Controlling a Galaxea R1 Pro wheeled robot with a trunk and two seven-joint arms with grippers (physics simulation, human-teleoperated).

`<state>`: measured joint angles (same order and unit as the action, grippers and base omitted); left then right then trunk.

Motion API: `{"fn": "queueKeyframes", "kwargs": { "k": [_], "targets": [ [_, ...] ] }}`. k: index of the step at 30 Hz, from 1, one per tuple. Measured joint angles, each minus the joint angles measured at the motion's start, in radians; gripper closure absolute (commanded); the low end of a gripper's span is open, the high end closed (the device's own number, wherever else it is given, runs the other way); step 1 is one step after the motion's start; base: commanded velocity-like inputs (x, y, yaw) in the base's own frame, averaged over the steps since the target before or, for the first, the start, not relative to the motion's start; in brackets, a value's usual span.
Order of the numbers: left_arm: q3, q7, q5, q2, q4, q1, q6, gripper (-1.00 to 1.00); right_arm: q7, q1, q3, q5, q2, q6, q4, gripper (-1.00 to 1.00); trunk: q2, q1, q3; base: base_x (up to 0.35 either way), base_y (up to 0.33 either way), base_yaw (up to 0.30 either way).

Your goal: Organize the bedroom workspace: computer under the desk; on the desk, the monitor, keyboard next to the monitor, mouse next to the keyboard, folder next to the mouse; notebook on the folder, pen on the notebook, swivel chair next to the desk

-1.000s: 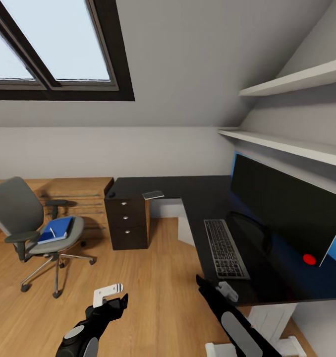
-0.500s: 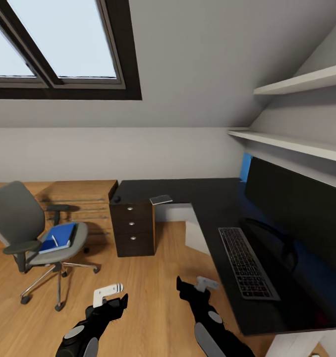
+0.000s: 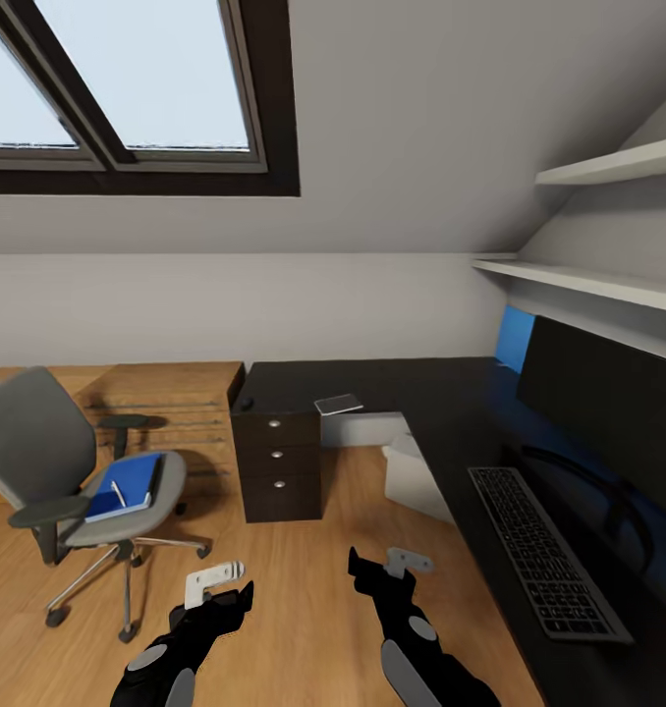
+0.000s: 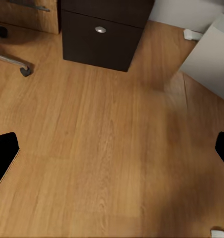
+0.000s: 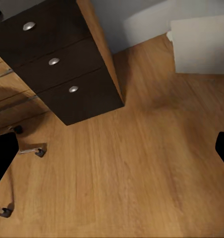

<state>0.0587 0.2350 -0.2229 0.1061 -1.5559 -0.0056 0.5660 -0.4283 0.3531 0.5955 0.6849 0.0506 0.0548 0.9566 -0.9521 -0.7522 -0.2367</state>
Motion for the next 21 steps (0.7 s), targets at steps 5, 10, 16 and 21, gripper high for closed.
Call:
{"fn": "queueKeyframes", "kwargs": {
  "k": [5, 10, 16, 21],
  "targets": [
    [0.000, 0.000, 0.000, 0.000, 0.000, 0.000, 0.000, -1.00, 0.000, 0.000, 0.001, -0.002, -0.007, 0.005, 0.009, -1.00, 0.000, 0.000, 0.000, 0.232, 0.271, 0.000],
    [0.000, 0.000, 0.000, 0.000, 0.000, 0.000, 0.000, -1.00, 0.001, 0.000, 0.000, -0.002, -0.009, 0.006, 0.009, -1.00, 0.000, 0.000, 0.000, 0.232, 0.269, 0.000],
    [0.000, 0.000, -0.001, 0.000, 0.000, 0.000, 0.001, -1.00, 0.003, 0.000, -0.002, 0.001, -0.009, 0.008, 0.011, -1.00, 0.000, 0.000, 0.000, 0.243, 0.236, 0.000],
    [0.000, 0.000, -0.001, 0.000, 0.000, 0.000, 0.001, -1.00, 0.001, 0.000, -0.002, 0.000, -0.007, 0.009, 0.012, -1.00, 0.000, 0.000, 0.000, 0.325, 0.015, 0.000]
  ]
}}
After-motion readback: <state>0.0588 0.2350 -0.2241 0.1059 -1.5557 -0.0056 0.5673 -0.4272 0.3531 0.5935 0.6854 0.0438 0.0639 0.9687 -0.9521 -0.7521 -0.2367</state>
